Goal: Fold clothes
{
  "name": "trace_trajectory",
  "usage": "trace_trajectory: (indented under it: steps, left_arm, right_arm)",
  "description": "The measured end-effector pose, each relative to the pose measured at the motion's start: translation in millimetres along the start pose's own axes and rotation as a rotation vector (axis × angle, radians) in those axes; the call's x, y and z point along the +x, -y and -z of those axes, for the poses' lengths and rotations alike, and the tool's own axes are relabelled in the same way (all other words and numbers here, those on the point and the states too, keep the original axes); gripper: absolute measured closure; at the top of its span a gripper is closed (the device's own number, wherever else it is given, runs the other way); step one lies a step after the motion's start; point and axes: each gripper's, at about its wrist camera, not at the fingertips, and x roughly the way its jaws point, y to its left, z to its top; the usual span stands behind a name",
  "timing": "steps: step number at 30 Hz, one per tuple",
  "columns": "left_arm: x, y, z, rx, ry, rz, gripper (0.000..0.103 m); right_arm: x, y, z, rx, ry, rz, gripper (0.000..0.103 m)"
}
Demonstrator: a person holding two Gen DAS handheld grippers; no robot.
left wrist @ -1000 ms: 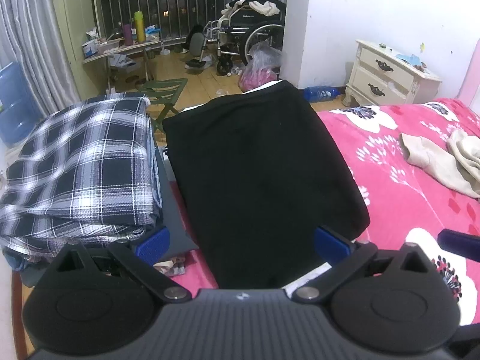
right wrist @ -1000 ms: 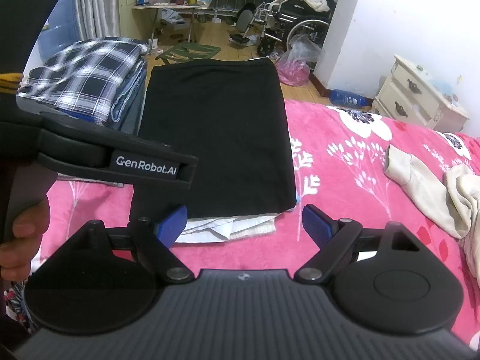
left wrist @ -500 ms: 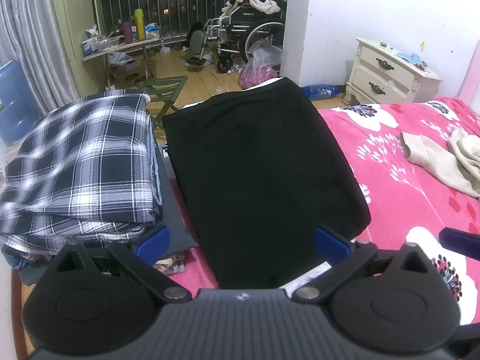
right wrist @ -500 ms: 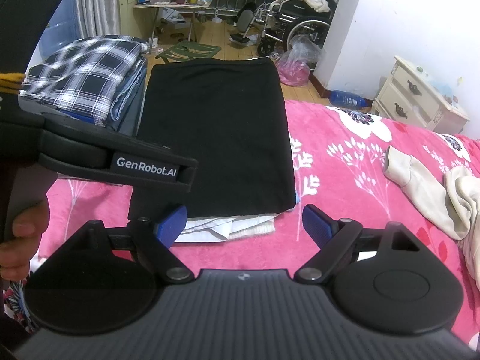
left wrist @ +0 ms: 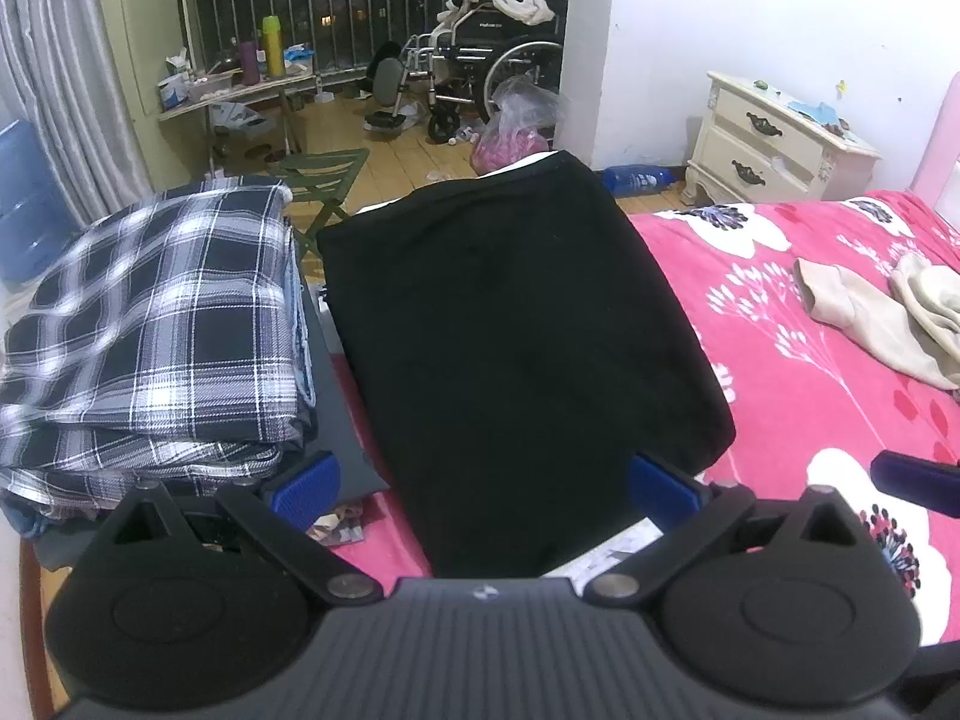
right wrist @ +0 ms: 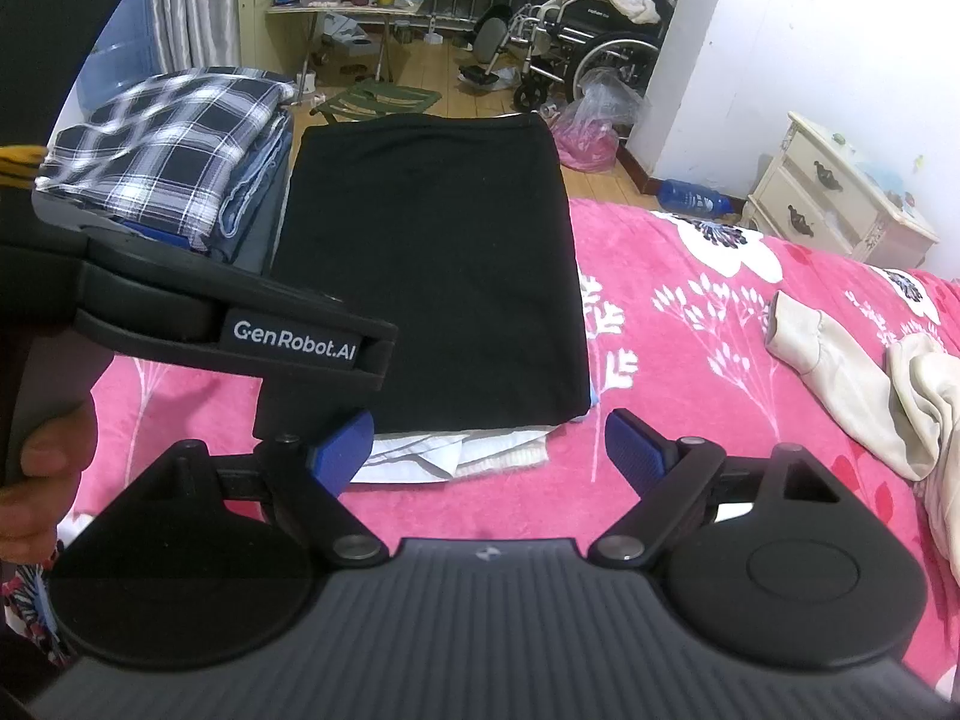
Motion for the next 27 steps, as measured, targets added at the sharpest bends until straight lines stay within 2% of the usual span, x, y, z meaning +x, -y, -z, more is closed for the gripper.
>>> trace_trajectory:
  steps: [16, 27]
  left_arm:
    - [3.1, 13.7, 2.0, -0.006, -0.003, -0.008, 0.000]
    - [3.6, 9.5, 2.7, -0.004, -0.010, -0.004, 0.000]
  right_arm:
    - [1.8, -0.9, -0.4, 0.000, -0.004, 0.004, 0.019]
    - [3.4, -2.6, -0.7, -0.002, -0.006, 0.007, 0.019]
